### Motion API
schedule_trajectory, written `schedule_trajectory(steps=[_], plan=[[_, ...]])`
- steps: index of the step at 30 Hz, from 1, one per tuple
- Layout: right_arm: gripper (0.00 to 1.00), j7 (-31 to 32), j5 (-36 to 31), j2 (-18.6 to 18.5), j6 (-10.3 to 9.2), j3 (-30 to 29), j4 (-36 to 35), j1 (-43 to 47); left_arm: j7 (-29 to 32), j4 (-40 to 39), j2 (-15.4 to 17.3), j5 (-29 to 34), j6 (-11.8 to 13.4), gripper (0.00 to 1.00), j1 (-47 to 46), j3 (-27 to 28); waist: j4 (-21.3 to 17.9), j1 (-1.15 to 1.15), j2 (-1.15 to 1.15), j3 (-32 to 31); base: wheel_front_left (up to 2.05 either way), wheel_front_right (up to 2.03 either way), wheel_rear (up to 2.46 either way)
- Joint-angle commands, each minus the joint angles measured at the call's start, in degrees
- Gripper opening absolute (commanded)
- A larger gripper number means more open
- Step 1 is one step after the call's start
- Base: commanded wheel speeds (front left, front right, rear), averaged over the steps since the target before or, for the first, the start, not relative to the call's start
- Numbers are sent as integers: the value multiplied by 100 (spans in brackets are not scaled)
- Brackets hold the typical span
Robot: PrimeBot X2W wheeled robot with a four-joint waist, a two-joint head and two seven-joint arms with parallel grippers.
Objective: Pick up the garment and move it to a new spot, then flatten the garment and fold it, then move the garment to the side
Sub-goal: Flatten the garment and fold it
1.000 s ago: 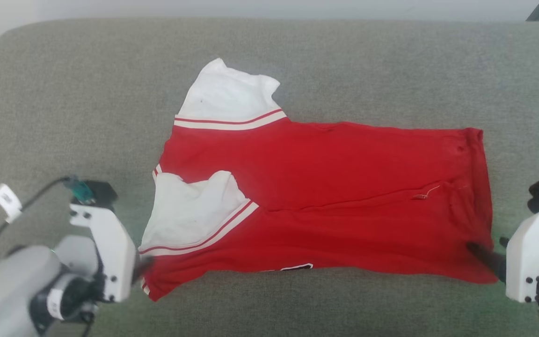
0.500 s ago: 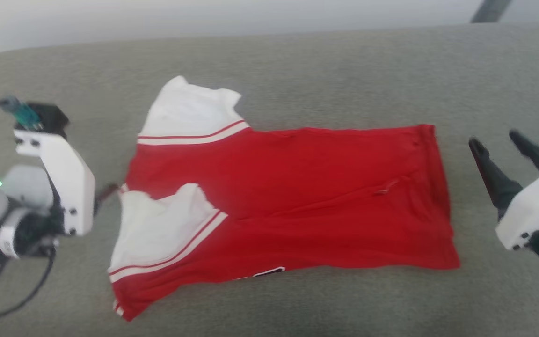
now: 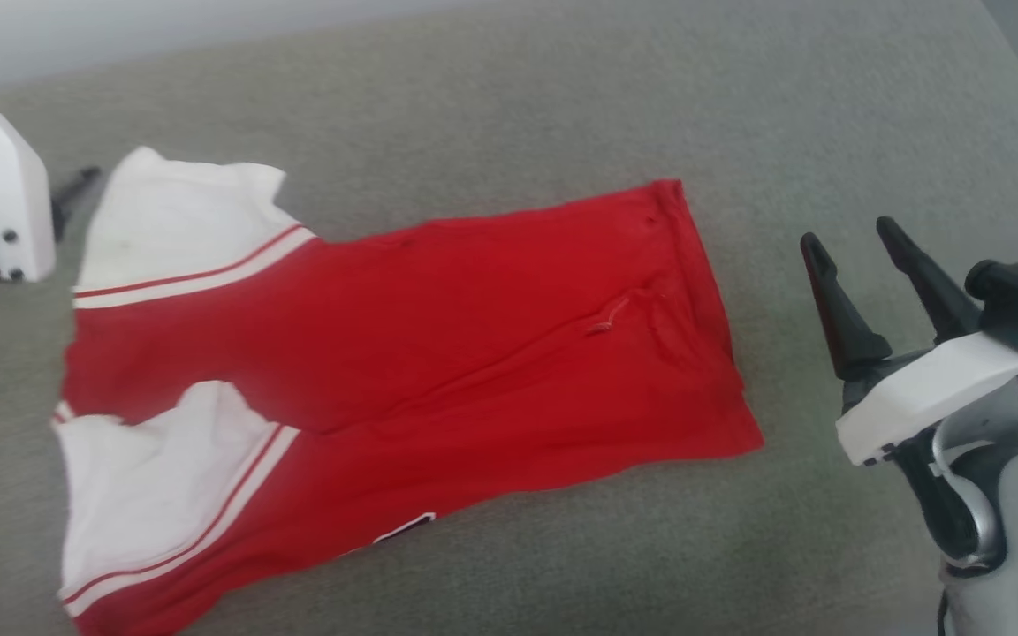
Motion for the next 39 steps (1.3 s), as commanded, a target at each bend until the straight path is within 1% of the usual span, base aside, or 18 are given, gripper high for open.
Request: schedule_trajectory(steps=[1, 5, 7, 8, 10, 12, 15, 17, 18, 19, 20, 24, 29, 30, 34, 39], plan=[[100, -73, 16, 46, 1, 37, 54, 23, 15, 228, -67, 35, -105, 100, -146, -6, -248, 0, 0, 255, 0, 0, 0], [100, -159, 60, 88, 0, 130, 191, -55, 249, 838, -252, 81, -313, 100, -484, -51, -380, 0, 0, 441, 0, 0, 0], [100, -192, 83, 103, 1, 144, 253, -98, 359, 1103, -355, 107, -371, 100, -645, -82, -418, 0, 0, 519, 0, 0, 0], [100, -225, 86, 104, 0, 146, 295, -162, 454, 1347, -455, 146, -426, 100, -769, -123, -446, 0, 0, 605, 0, 0, 0], [100, -187, 100, 110, 1, 175, 331, -187, 543, 1583, -577, 145, -447, 100, -868, -143, -459, 0, 0, 685, 0, 0, 0], [100, -151, 132, 114, 0, 216, 357, -260, 659, 1847, -674, 124, -398, 100, -954, -166, -467, 0, 0, 770, 0, 0, 0], [100, 8, 201, 34, 0, 367, 415, -340, 901, 2210, -828, 95, -337, 100, -1021, -224, -465, 0, 0, 868, 0, 0, 0], [100, 96, 251, -18, 0, 466, 441, -437, 1109, 2414, -973, 27, -344, 100, -1028, -273, -445, 0, 0, 922, 0, 0, 0], [100, 152, 273, -32, 0, 508, 462, -496, 1149, 2496, -1028, 37, -361, 62, -1009, -306, -432, 0, 0, 943, 0, 0, 0], [100, 152, 273, -32, 0, 508, 462, -496, 1149, 2496, -1028, 37, -361, 62, -1009, -306, -432, 0, 0, 943, 0, 0, 0], [100, 191, 294, -63, 1, 549, 473, -567, 1204, 2546, -1077, 68, -431, 0, -1017, -359, -415, 0, 0, 965, 0, 0, 0], [100, 435, 409, -164, 1, 700, 595, -943, 1174, 2779, -1286, 107, -544, 0, -1137, -401, -324, 0, 0, 1052, 0, 0, 0], [100, 926, 633, -293, 0, 884, 1024, -1648, 1059, 3054, -1542, 214, -711, 0, -1375, -444, -164, 0, 0, 1156, 0, 0, 0], [100, 1083, 646, -364, 1, 965, 1144, -1805, 1004, 3110, -1585, 236, -741, 0, -1442, -438, -127, 0, 0, 1178, 0, 0, 0], [100, 1715, 856, -453, 1, 1223, 1641, -2412, 916, 3342, -1757, 294, -857, 0, -1645, -451, 8, 0, 0, 1250, 0, 0, 0], [100, 2756, 1147, -576, 0, 1540, 2323, -3015, 796, 3632, -1959, 308, -1007, 0, -1851, -466, 145, 0, 0, 1327, 0, 0, 0]])
